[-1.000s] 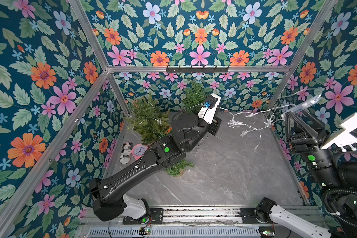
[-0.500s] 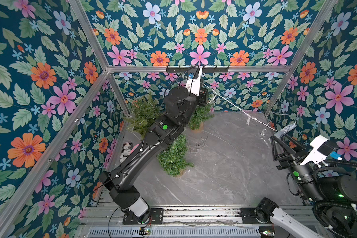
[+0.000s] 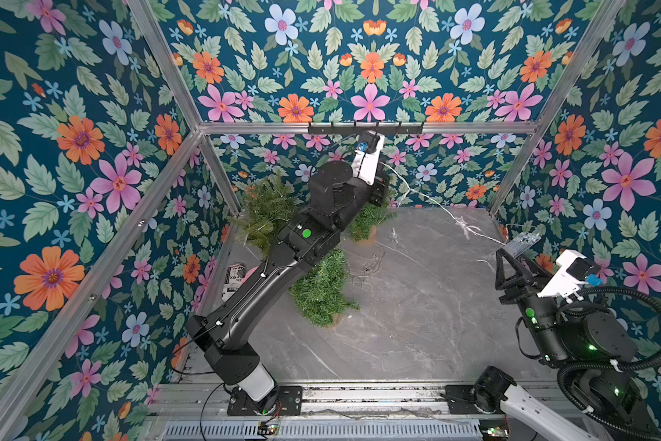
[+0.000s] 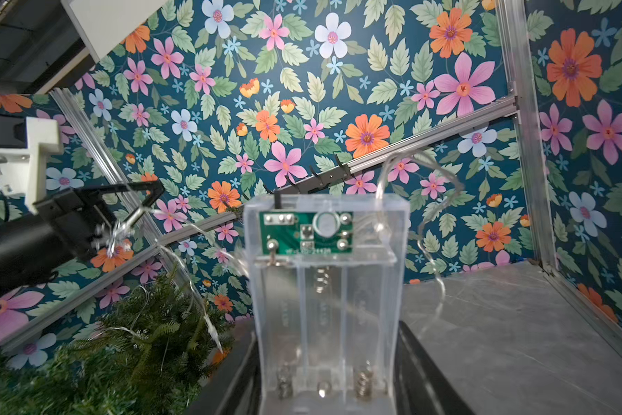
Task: Wrap string light around the christmas tree
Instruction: Wrap the light string around the Christmas tree.
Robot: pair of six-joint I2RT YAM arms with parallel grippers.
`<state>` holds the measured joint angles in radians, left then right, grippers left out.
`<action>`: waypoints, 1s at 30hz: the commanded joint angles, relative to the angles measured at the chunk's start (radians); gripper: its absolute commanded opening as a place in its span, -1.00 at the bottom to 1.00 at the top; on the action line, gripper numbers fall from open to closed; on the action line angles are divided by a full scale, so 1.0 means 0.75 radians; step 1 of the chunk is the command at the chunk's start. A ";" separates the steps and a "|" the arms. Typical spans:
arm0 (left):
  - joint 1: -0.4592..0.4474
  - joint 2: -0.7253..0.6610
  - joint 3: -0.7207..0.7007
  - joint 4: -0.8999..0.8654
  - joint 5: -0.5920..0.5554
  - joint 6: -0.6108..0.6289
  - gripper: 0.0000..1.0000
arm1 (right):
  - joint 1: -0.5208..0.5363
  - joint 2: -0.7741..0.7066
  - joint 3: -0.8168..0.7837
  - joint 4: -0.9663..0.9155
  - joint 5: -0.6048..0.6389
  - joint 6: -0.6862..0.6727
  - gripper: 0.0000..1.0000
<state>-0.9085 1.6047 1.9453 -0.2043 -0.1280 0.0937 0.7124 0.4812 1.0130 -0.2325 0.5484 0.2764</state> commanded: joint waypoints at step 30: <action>-0.222 -0.214 -0.692 -0.062 -0.612 -0.393 -1.00 | 0.001 0.706 1.176 0.203 -0.161 -0.540 -0.49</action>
<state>-1.0790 1.4525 1.4490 -0.2779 -0.5892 -0.1165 0.7128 1.0172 1.8816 -0.1078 0.4461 -0.0826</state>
